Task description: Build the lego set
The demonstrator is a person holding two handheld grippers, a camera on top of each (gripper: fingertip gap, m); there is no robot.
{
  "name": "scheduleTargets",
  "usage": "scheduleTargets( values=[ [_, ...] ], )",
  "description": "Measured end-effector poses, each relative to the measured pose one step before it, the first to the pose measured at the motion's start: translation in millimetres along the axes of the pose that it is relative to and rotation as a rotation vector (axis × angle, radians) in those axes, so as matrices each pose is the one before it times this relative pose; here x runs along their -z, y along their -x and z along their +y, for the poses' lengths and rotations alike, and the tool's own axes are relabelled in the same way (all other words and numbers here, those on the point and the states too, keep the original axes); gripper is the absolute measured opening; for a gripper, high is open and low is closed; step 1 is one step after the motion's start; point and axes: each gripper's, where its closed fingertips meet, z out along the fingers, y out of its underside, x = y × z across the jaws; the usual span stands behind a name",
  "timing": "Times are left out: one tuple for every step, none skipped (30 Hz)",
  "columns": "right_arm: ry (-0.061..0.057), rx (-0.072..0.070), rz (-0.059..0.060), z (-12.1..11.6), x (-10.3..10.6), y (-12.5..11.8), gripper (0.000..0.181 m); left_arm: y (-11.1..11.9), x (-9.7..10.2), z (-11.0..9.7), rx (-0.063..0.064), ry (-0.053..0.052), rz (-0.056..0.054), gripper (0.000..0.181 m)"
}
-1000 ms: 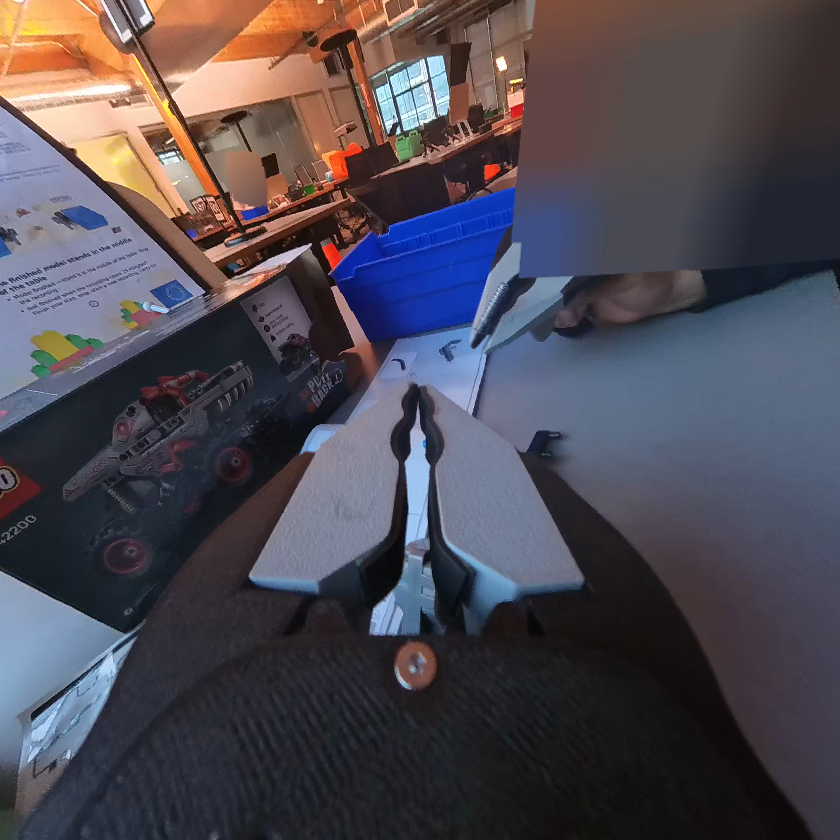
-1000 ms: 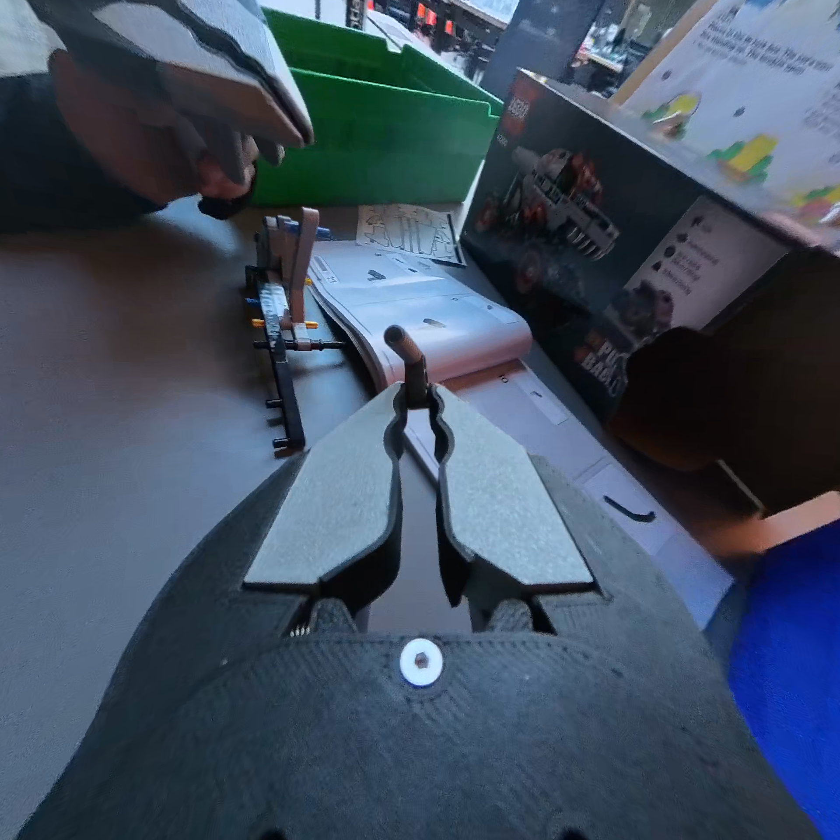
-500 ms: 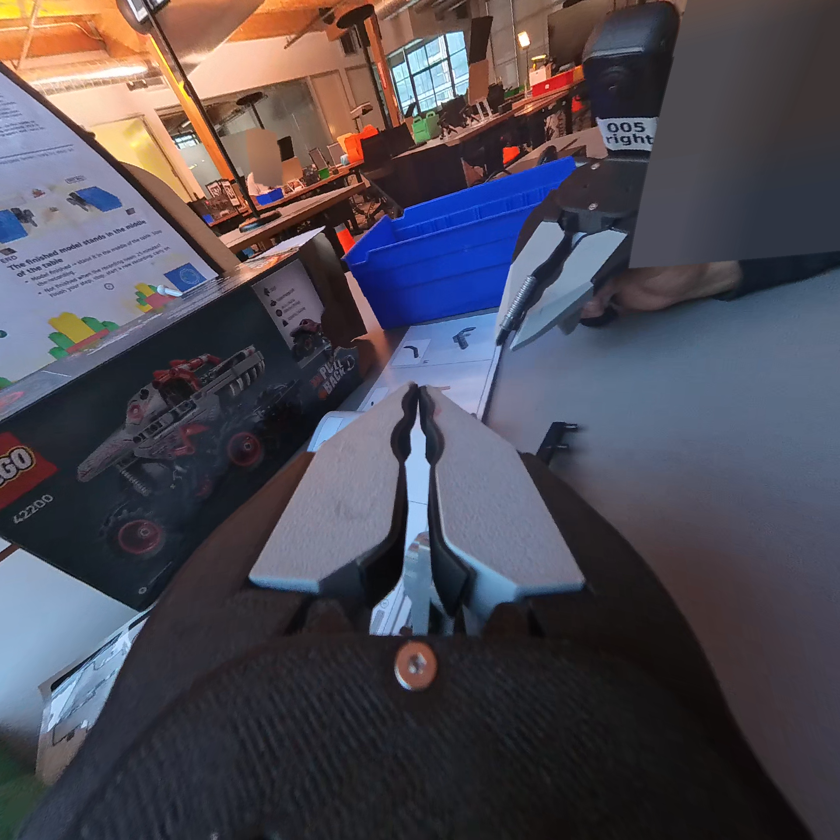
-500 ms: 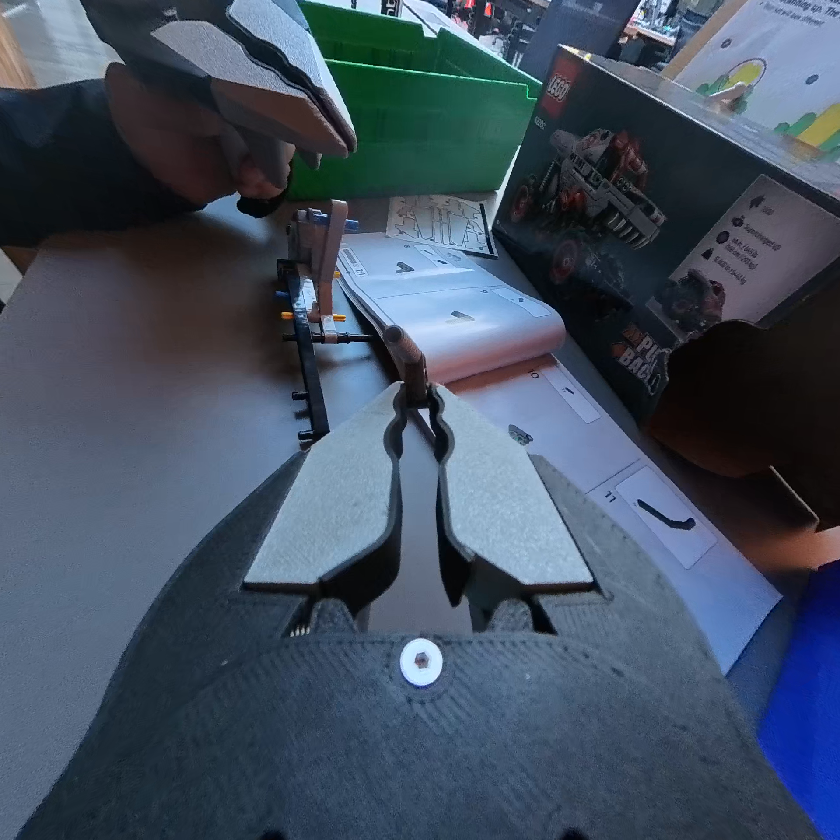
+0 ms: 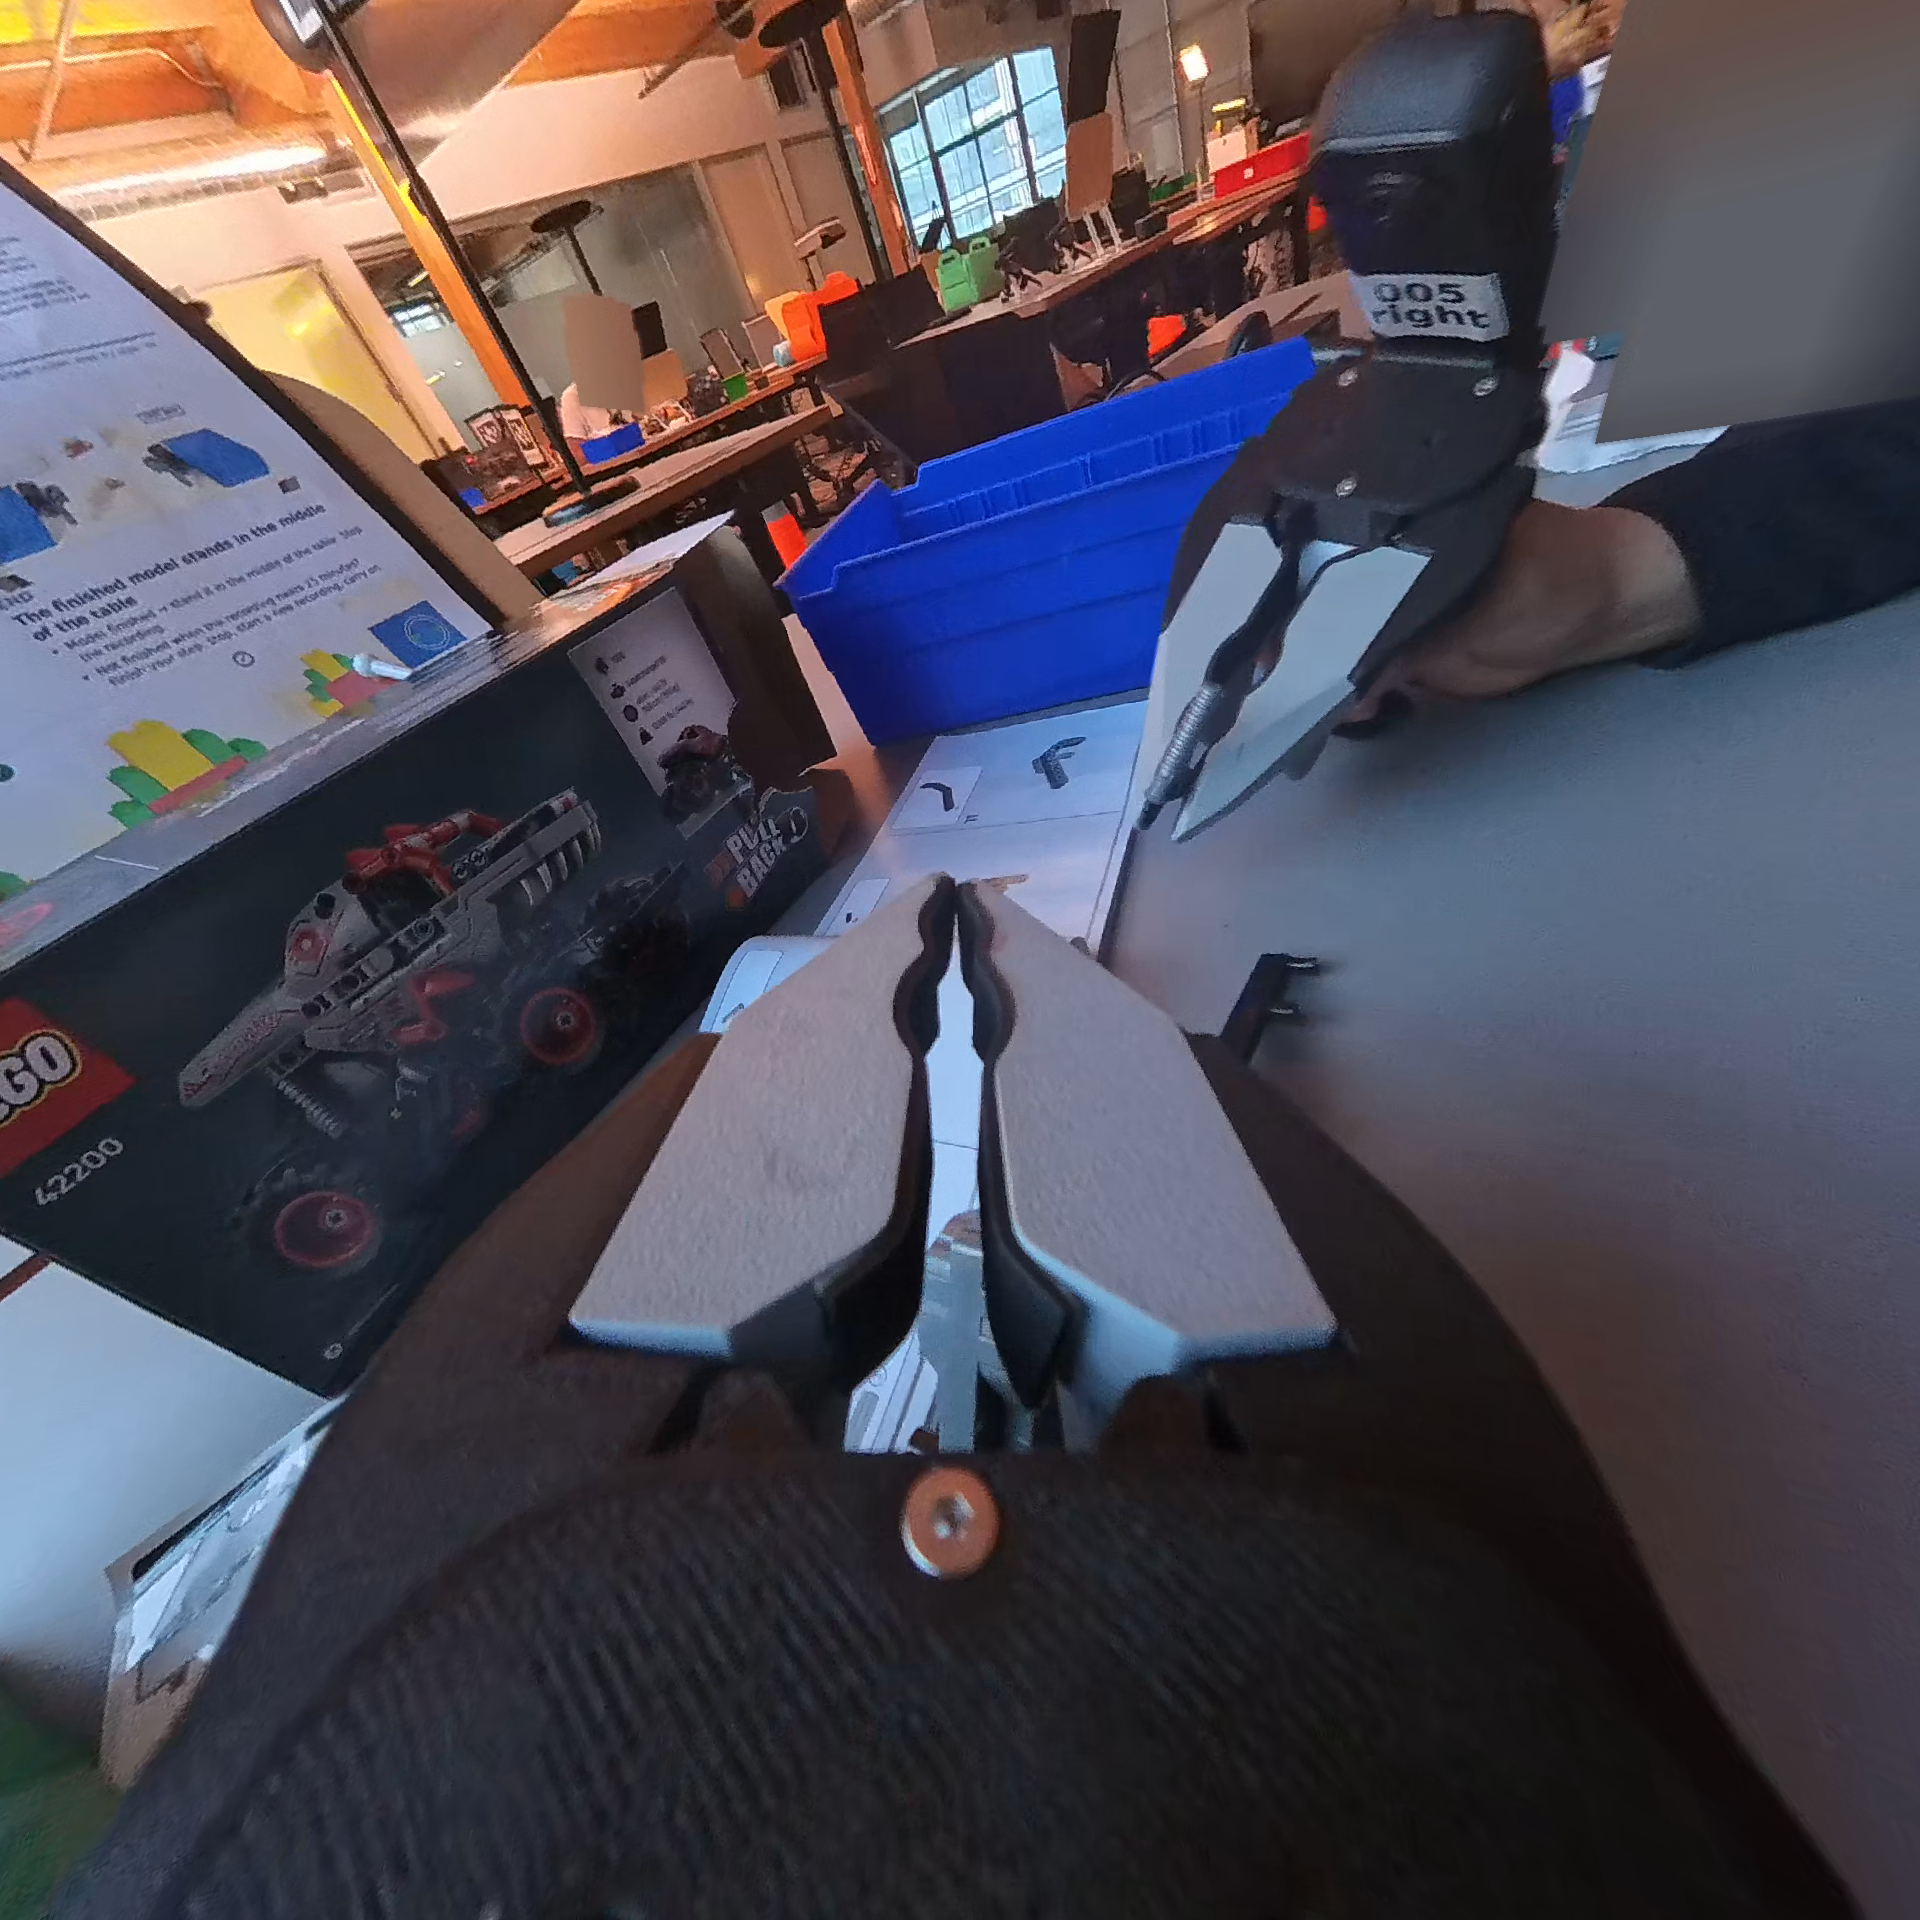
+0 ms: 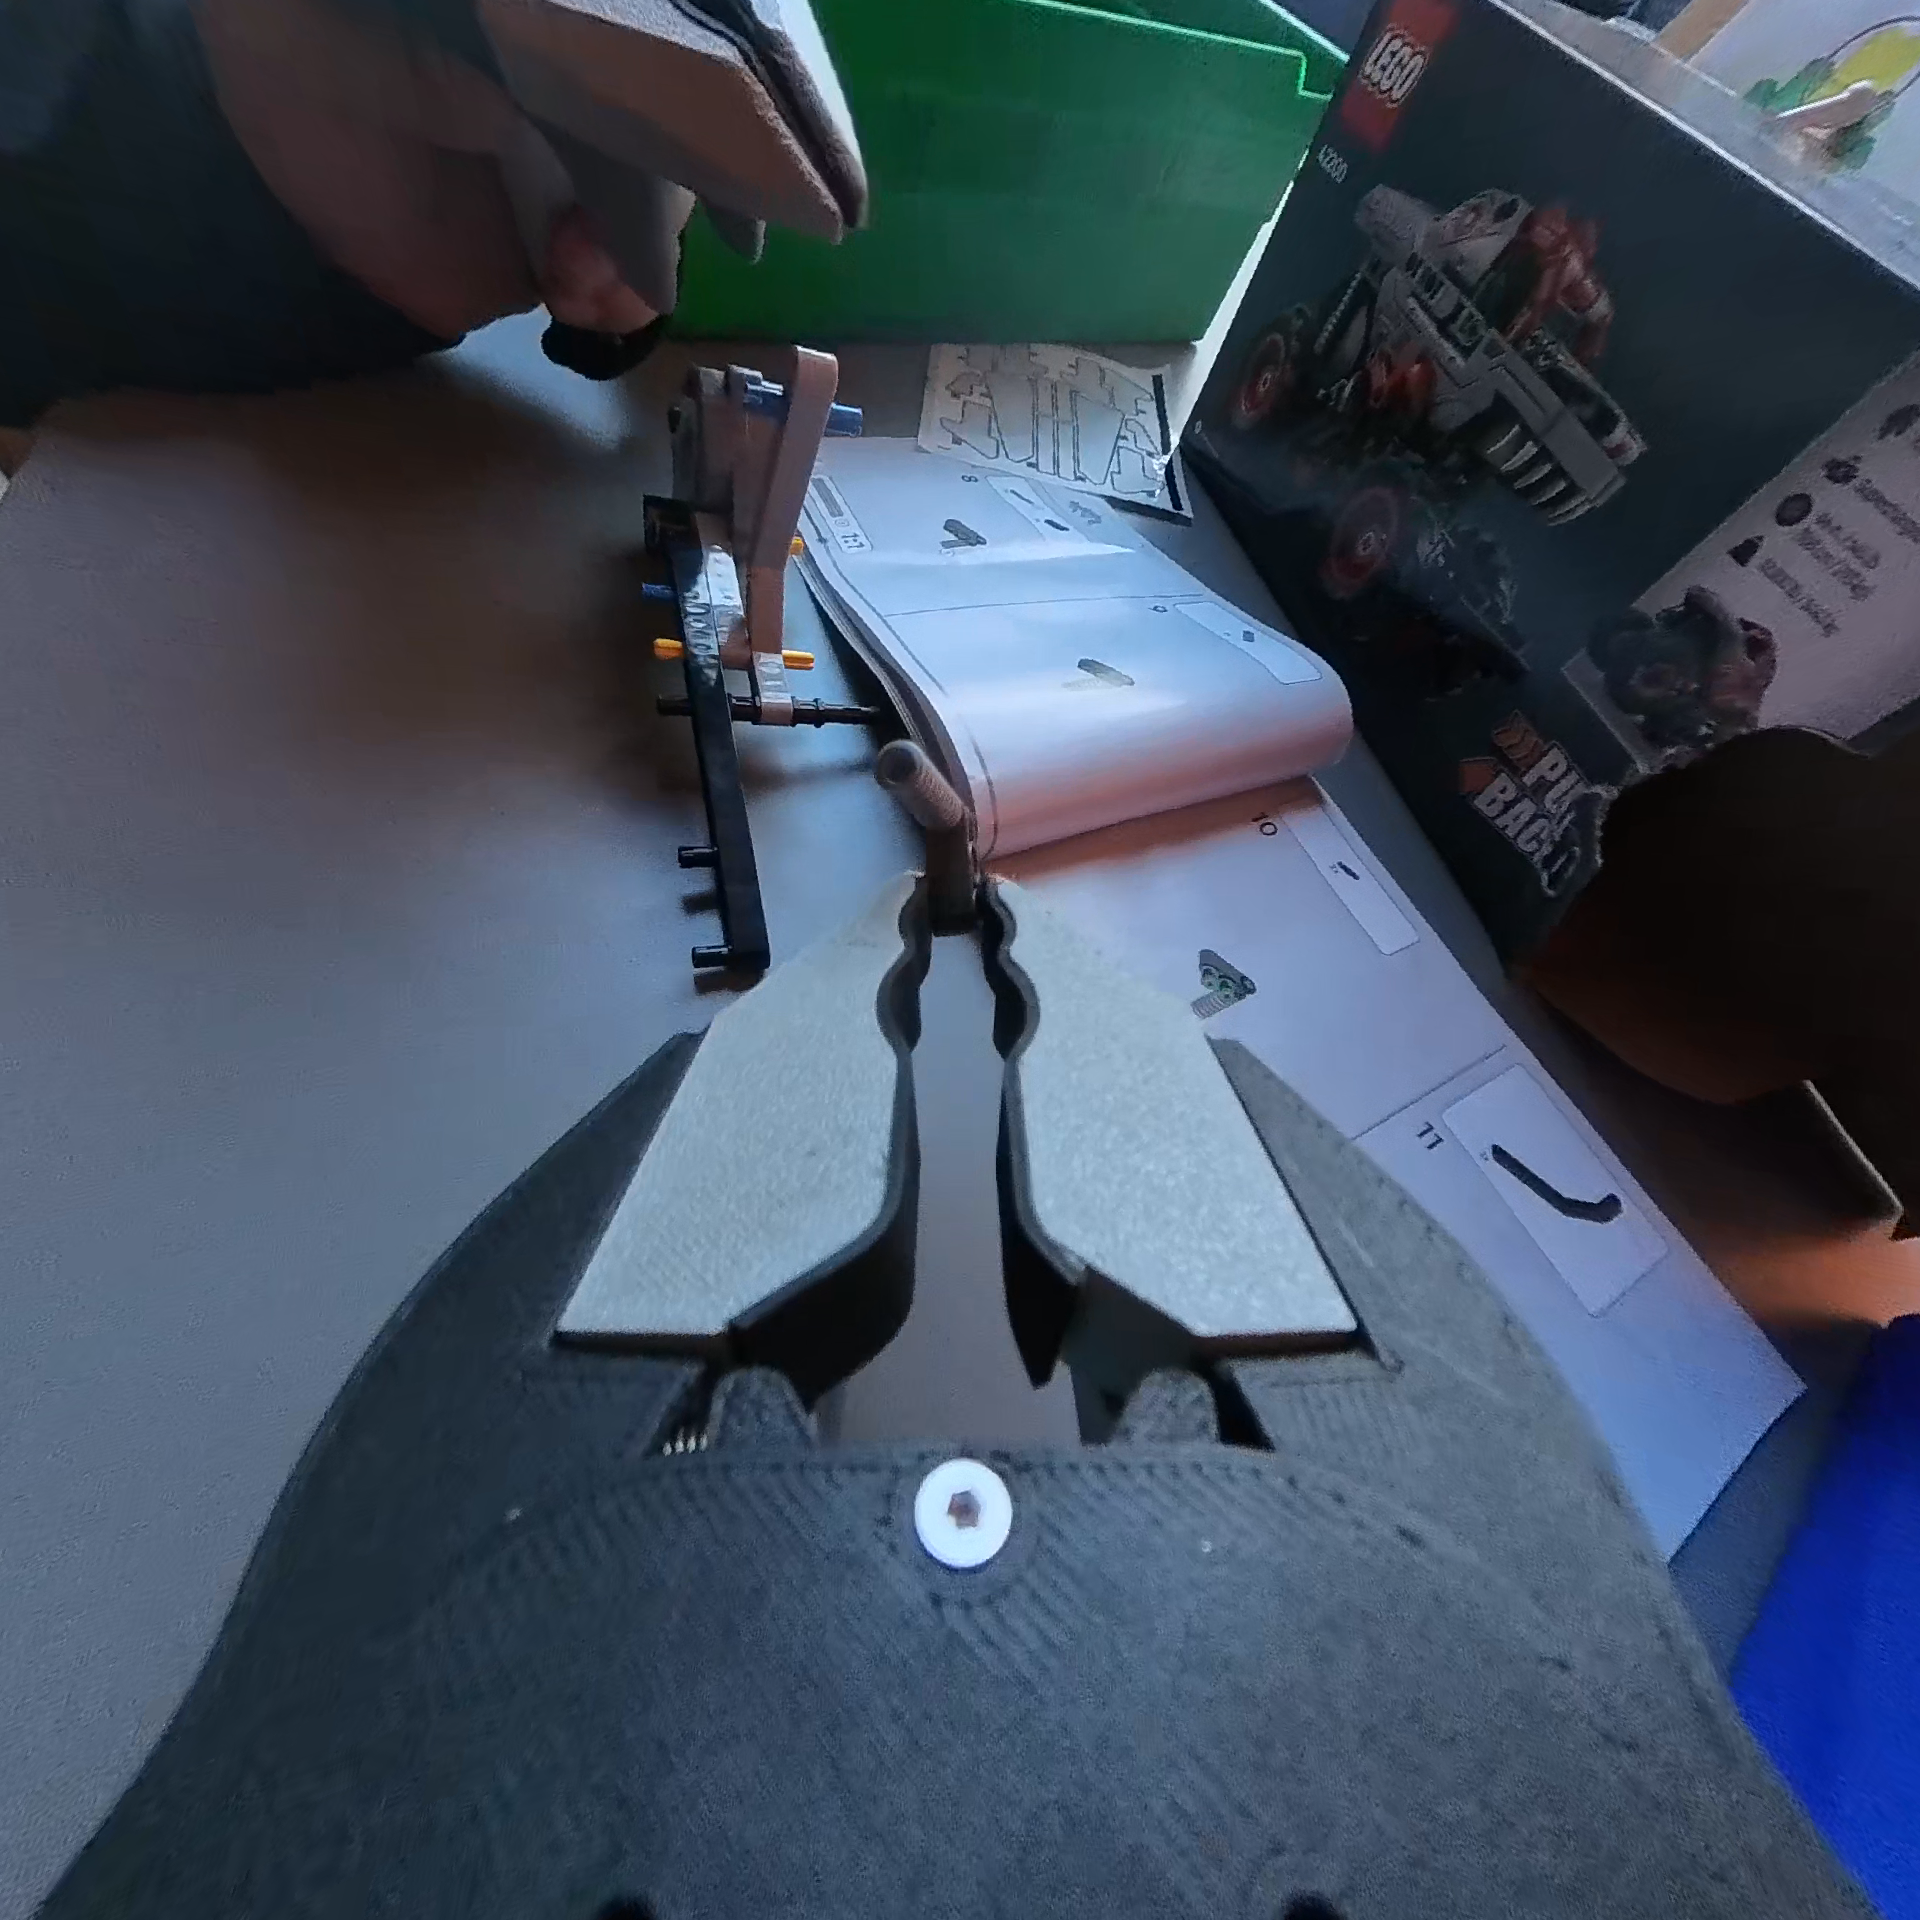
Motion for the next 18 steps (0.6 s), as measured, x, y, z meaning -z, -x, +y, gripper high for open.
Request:
scheduleTargets(
  values=[
    [0.0041, -0.0060, 0.0009, 0.64, -0.34, -0.79, 0.007, -0.32, -0.11, 0.17, -0.0045, 0.0025, -0.0009, 0.000],
    [0.0022, -0.0055, 0.0005, 0.27, -0.16, -0.64, 0.007, -0.33, -0.11, 0.03, -0.0001, 0.0012, 0.0022, 0.000],
    [0.0000, -0.0036, -0.0016, 0.04, -0.07, -0.30, 0.007, -0.47, -0.04, -0.21, 0.0003, -0.0008, 0.0034, 0.000],
    [0.0002, -0.0025, -0.0047, 0.09, -0.12, 0.29, 0.007, -0.23, 0.02, -0.46, -0.0007, -0.0025, 0.0014, 0.000],
    [0.0031, -0.0022, -0.0066, 0.46, -0.23, 0.46, 0.006, -0.10, 0.04, -0.22, -0.0001, -0.0010, 0.0009, 0.000],
    [0.0063, -0.0020, -0.0052, 0.96, -0.37, 0.18, 0.007, -0.10, -0.14, 0.37, 0.0014, 0.0009, 0.0011, 0.000],
    [0.0077, -0.0021, -0.0024, 1.25, -0.31, -0.18, 0.007, 0.09, -0.26, 0.50, 0.0009, 0.0020, 0.0002, 0.000],
    [0.0070, -0.0025, -0.0010, 1.18, -0.07, -0.40, 0.006, 0.00, -0.41, 0.80, 0.0006, 0.0032, 0.0001, 0.000],
    [0.0035, -0.0023, 0.0003, 0.76, 0.08, -0.46, 0.006, 0.03, -0.32, 0.85, 0.0004, 0.0042, 0.0002, 0.000],
    [-0.0006, -0.0020, 0.0020, 0.15, 0.40, -0.65, 0.006, 0.09, -0.17, 0.45, -0.0007, 0.0023, -0.0011, 0.000],
    [-0.0026, -0.0023, 0.0016, -0.08, 0.41, -0.46, 0.006, 0.14, 0.10, -0.01, -0.0012, 0.0003, -0.0018, 0.000],
    [-0.0027, -0.0026, 0.0002, -0.24, 0.30, -0.38, 0.006, 0.51, 0.37, -0.25, -0.0010, -0.0007, -0.0031, 0.000],
    [-0.0011, -0.0027, -0.0009, -0.18, 0.09, -0.24, 0.005, 0.77, 0.43, -0.29, 0.0001, -0.0018, -0.0036, 0.000],
    [0.0013, -0.0031, -0.0015, 0.28, -0.16, -0.17, 0.005, 0.74, 0.52, -0.53, 0.0013, -0.0024, -0.0029, 0.000],
    [0.0023, -0.0031, -0.0007, 0.27, -0.16, -0.28, 0.005, 0.55, 0.51, -0.48, 0.0020, -0.0035, -0.0024, 0.000],
    [0.0017, -0.0026, 0.0008, 0.29, -0.14, -0.31, 0.005, 0.67, 0.32, -0.41, 0.0022, -0.0023, -0.0023, 0.000],
    [0.0025, -0.0019, 0.0021, 0.46, 0.03, -0.56, 0.004, 0.17, 0.13, -0.21, 0.0024, -0.0016, -0.0004, 0.000],
    [0.0053, -0.0020, 0.0031, 0.96, 0.02, -0.63, 0.000, -0.11, -0.15, 0.35, 0.0022, 0.0006, 0.0014, 0.000]
  ],
)
